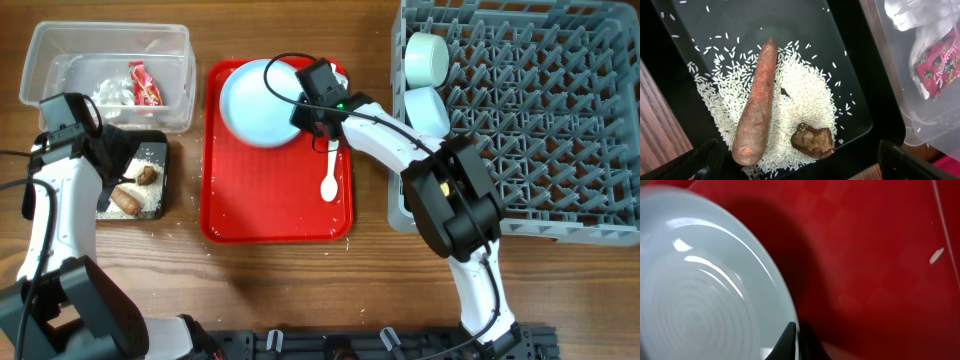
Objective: Sort waste into correct bins and load items into the dishwasher rack
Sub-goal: 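Lift the plate and stand it upright in the rack with the right gripper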
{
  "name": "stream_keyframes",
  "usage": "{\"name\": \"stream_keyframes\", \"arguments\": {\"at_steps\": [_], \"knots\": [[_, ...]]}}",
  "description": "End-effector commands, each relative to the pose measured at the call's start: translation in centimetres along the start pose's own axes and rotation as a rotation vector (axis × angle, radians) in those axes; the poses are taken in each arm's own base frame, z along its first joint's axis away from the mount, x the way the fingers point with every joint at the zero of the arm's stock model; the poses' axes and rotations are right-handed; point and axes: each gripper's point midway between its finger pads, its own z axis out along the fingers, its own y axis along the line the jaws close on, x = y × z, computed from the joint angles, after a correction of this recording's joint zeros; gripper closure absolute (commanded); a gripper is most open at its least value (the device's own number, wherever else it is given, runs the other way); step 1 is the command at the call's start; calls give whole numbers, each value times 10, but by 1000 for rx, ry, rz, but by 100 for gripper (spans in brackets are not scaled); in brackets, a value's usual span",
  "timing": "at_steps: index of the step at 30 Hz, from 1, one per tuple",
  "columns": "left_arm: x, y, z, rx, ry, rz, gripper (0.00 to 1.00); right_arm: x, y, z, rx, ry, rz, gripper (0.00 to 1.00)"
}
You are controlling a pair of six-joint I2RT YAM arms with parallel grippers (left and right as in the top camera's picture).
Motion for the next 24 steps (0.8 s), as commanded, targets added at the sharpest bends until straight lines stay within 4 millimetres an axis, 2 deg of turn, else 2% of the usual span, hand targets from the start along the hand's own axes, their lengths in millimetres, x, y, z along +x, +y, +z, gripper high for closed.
{"name": "stream_keyframes", "arguments": {"at_steps": [1,3,5,7,8,9,10,12,14,15,17,18,21,23,24], "knots": [[-6,-2,-5,10,-17,-8,0,11,-8,10,19,38,12,96],[-6,-2,-5,10,-17,-8,0,12,-8,9,14,43,12,96],[-6,-2,-5,10,-17,-8,0,9,2,1,-38,72,-6,96],[-6,-2,-5,10,-17,-8,0,-4,19,-23,-110,64,-91,96],[-6,-2,-5,10,-17,-8,0,-15,27,-42,-132,35,-151,96],[-6,-2,-5,10,-17,-8,0,-27,32,-64,-135,-13,-219,96],[-6,-2,-5,10,-17,-8,0,-47,34,-98,-97,-104,-293,96],[-6,-2,-5,10,-17,-8,0,-76,30,-149,-2,-261,-357,96],[-6,-2,-5,10,-17,-8,0,-113,18,-233,144,-496,-383,96],[-6,-2,-5,10,-17,-8,0,-128,10,-281,213,-619,-376,96],[-6,-2,-5,10,-17,-8,0,-145,-6,-353,345,-794,-383,96],[-6,-2,-5,10,-17,-8,0,-151,-21,-395,467,-887,-398,96],[-6,-2,-5,10,-17,-8,0,-155,-61,-458,818,-973,-430,96],[-6,-2,-5,10,-17,-8,0,-153,-86,-476,1030,-929,-465,96],[-6,-2,-5,10,-17,-8,0,-154,-103,-473,1125,-850,-515,96]]}}
